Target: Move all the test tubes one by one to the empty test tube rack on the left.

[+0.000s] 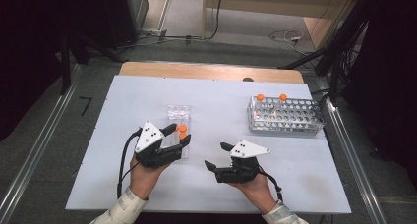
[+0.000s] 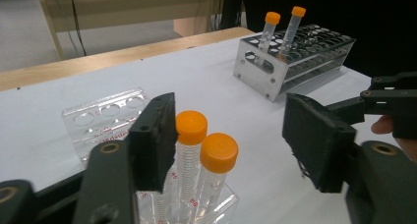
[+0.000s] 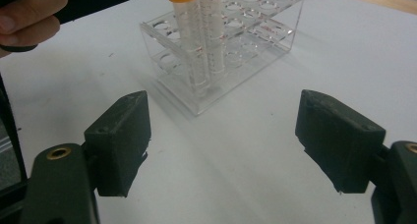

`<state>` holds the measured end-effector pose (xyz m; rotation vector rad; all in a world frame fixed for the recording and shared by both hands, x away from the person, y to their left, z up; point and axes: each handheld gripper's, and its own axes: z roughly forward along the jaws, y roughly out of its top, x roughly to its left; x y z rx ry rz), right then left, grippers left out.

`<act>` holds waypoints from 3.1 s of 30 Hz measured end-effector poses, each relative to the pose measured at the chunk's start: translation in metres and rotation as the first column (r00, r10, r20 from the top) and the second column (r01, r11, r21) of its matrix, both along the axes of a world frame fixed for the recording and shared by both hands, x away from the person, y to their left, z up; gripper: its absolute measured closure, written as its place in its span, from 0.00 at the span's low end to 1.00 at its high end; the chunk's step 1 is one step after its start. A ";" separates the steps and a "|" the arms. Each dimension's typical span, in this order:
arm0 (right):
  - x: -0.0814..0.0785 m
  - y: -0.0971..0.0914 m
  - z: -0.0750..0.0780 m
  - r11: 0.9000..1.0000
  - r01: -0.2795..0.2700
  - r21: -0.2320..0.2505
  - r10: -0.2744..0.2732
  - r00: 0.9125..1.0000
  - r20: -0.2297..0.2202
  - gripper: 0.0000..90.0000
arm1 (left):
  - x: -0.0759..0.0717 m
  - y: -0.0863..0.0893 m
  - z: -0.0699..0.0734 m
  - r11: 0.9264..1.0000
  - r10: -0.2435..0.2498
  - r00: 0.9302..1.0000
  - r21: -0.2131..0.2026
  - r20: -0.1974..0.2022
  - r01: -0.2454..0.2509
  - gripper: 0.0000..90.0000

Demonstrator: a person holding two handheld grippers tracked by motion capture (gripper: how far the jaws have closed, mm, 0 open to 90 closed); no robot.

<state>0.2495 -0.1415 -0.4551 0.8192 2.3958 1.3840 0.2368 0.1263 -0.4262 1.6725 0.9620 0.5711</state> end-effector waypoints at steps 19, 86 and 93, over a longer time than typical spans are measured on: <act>0.021 -0.026 0.007 0.979 0.202 -0.022 -0.201 0.979 0.047 0.22 | 0.002 0.007 -0.001 0.999 0.037 0.999 -0.013 -0.019 -0.038 0.21; 0.149 -0.132 0.011 0.726 0.686 0.049 -0.686 0.718 0.118 0.80 | 0.005 0.015 0.000 0.998 0.049 0.998 -0.039 -0.024 -0.050 0.22; 0.144 -0.133 0.029 0.731 0.677 0.089 -0.682 0.718 0.137 0.80 | 0.005 0.016 0.000 0.998 0.052 0.998 -0.035 -0.025 -0.053 0.22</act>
